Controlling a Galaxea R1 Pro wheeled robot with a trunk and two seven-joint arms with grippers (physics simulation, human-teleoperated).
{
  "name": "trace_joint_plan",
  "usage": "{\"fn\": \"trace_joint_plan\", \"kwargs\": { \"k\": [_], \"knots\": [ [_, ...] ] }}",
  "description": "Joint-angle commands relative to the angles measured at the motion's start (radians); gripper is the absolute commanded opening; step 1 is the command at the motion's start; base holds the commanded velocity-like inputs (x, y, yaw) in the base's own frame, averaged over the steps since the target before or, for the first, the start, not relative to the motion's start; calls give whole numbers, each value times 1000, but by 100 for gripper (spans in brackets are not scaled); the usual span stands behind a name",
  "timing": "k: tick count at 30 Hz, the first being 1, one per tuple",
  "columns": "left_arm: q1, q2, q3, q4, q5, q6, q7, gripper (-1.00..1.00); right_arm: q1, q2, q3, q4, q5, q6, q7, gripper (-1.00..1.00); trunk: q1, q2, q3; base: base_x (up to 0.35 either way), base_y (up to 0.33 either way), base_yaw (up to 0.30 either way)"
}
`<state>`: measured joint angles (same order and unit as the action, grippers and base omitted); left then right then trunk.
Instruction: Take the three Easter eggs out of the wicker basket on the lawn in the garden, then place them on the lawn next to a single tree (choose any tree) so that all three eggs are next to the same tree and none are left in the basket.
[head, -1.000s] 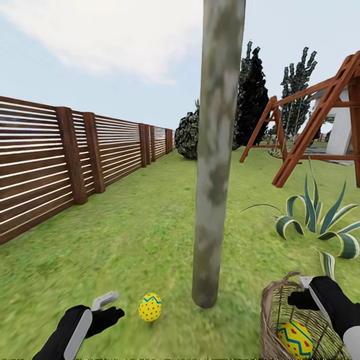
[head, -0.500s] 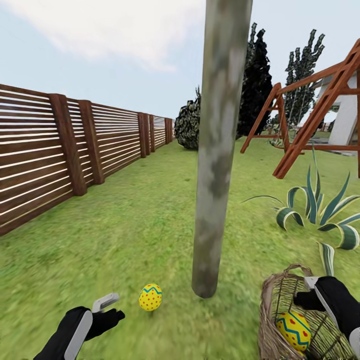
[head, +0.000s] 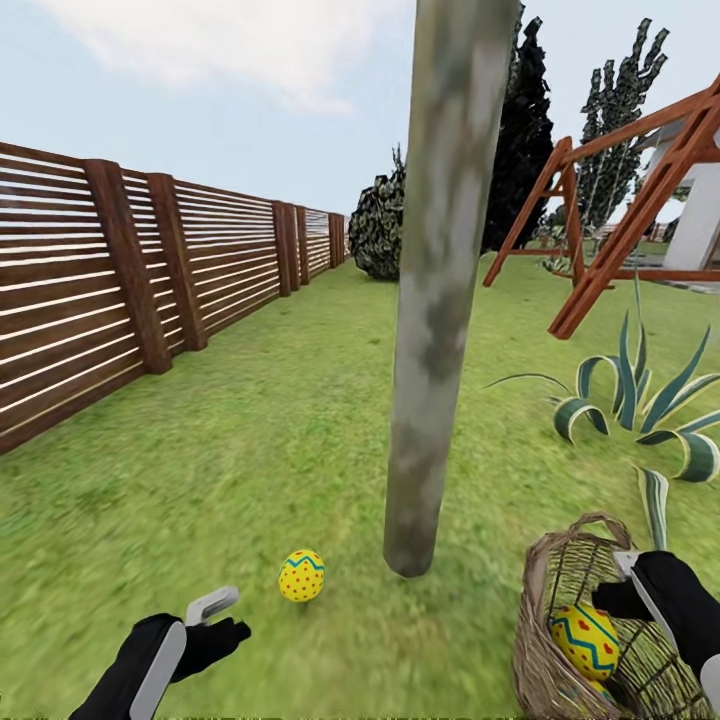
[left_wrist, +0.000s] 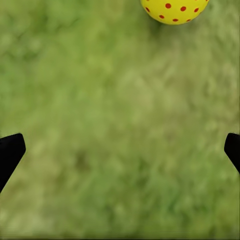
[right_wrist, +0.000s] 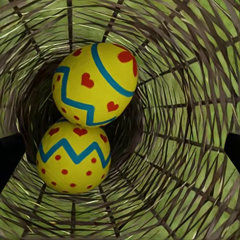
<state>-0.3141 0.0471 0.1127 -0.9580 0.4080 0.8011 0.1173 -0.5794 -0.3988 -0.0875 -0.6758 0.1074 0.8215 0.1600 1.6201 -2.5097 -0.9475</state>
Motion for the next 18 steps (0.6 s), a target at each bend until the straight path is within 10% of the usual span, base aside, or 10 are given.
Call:
{"fn": "trace_joint_plan", "kwargs": {
  "k": [1, 18],
  "knots": [
    [0, 0, 0, -1, 11, 4, 9, 100, 0, 1, -3, -2, 11, 3, 10, 100, 0, -1, -5, 0, 0, 0],
    [0, 0, -1, -3, 11, 4, 8, 100, 0, 3, -3, -4, 11, 1, 12, 100, 4, -3, -40, 20, 0, 0]
  ]
}}
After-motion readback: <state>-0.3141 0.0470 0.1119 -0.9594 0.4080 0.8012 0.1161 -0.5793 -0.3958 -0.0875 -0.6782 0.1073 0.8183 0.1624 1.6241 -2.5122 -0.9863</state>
